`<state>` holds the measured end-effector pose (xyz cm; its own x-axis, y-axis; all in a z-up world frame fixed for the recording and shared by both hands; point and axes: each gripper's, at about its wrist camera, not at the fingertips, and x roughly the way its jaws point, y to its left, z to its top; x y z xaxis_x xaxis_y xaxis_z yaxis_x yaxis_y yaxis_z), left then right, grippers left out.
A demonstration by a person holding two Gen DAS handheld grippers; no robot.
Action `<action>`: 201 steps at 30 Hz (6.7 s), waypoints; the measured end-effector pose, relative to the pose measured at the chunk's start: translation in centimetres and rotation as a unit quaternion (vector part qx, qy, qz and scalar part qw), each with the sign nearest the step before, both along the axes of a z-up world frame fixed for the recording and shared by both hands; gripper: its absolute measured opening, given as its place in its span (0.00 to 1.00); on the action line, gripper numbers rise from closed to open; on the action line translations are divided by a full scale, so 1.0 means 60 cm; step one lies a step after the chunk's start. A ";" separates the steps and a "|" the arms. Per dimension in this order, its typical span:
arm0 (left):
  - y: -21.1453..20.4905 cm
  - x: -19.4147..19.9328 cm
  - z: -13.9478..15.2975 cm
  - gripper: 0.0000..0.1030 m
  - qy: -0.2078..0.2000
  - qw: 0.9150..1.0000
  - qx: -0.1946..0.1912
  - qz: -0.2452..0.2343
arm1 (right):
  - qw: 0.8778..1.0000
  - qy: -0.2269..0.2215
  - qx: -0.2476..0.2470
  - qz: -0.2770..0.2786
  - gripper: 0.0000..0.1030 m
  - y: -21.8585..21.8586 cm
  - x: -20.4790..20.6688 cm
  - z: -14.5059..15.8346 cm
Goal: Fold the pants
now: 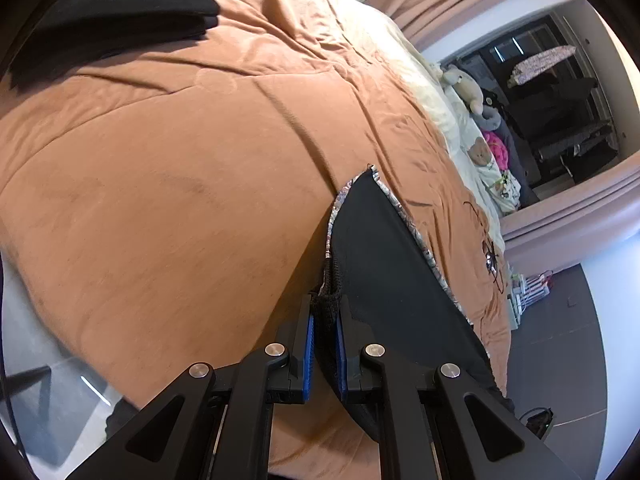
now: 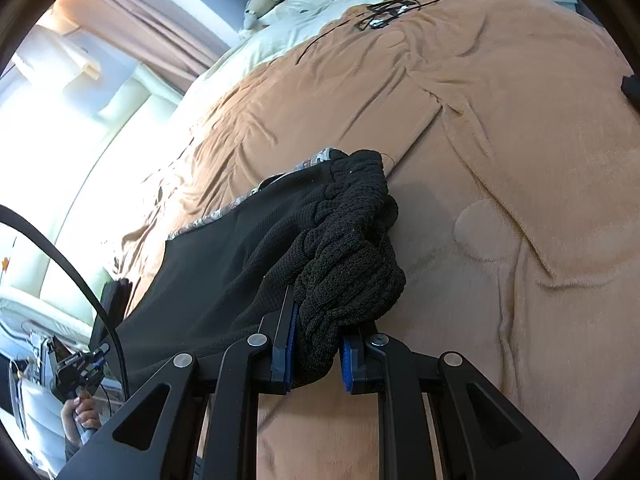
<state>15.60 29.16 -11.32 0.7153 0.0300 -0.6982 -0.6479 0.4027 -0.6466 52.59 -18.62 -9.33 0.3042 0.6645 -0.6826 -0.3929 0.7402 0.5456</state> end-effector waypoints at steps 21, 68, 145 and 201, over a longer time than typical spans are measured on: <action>0.013 -0.047 -0.105 0.64 0.000 0.998 -0.058 -0.015 | 0.993 -0.070 -0.098 -0.009 0.54 -0.010 -0.073 0.041; -0.013 -0.076 -0.135 0.47 -0.073 0.990 -0.122 0.009 | 0.944 -0.059 -0.156 0.286 0.18 0.380 -0.139 -0.032; -0.025 -0.063 -0.051 0.08 -0.115 0.988 -0.106 0.016 | 0.973 -0.012 -0.170 0.156 0.14 0.523 -0.106 -0.112; -0.386 0.355 0.154 0.08 -0.136 0.931 -0.024 -0.339 | 0.998 -0.043 -0.004 -0.040 0.49 -0.017 -0.182 0.006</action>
<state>36.93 6.03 -2.09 0.7097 -0.5188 -0.4767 -0.0653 0.6252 -0.7777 41.66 -19.64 -8.96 0.4141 0.6296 -0.6573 -0.3765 0.7760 0.5060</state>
